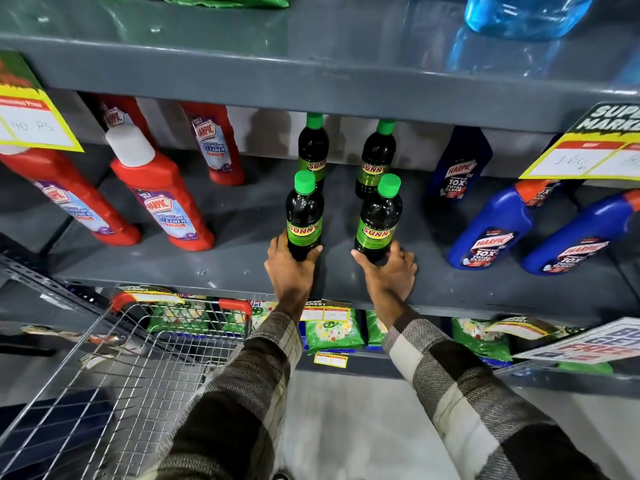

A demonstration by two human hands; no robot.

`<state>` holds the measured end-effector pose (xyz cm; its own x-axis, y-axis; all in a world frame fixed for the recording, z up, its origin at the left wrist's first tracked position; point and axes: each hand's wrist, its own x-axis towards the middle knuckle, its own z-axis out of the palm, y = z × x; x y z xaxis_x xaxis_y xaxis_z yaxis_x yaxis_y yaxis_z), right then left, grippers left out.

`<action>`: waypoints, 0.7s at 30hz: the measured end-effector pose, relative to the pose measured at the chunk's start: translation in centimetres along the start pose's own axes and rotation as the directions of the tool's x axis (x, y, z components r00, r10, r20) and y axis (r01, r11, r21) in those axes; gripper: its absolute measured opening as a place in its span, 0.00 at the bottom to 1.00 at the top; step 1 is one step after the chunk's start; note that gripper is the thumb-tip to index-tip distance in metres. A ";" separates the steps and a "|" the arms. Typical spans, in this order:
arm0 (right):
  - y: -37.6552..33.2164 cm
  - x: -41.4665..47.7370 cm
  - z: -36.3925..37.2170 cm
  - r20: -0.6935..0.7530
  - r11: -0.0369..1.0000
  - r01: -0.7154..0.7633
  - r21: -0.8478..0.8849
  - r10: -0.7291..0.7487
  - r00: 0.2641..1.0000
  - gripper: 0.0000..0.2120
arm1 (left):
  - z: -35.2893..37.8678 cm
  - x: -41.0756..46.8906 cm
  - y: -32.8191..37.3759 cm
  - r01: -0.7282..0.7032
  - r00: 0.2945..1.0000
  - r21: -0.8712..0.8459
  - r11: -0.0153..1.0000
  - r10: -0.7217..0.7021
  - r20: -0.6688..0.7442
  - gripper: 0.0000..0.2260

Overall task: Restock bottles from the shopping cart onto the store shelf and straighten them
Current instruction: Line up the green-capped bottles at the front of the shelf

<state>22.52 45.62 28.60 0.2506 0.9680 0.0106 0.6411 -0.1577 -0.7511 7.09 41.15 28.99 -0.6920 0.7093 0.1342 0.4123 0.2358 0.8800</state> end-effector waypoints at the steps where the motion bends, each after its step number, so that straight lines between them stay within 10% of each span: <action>1: 0.1 0.0 0.0 0.000 1.000 0.002 -0.002 -0.002 1.000 0.37 | 0.0 0.0 0.0 0.001 1.000 -0.005 1.000 -0.001 0.001 0.26; 21: 0.4 -0.1 0.4 -0.001 0.997 0.046 -0.066 -0.046 0.999 0.39 | 0.2 0.1 -0.5 -0.019 1.000 0.055 0.998 0.019 0.012 0.27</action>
<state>22.49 45.50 28.02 0.2213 0.9741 0.0458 0.6987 -0.1256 -0.7043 6.97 41.23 28.45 -0.6773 0.7212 0.1453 0.4573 0.2581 0.8510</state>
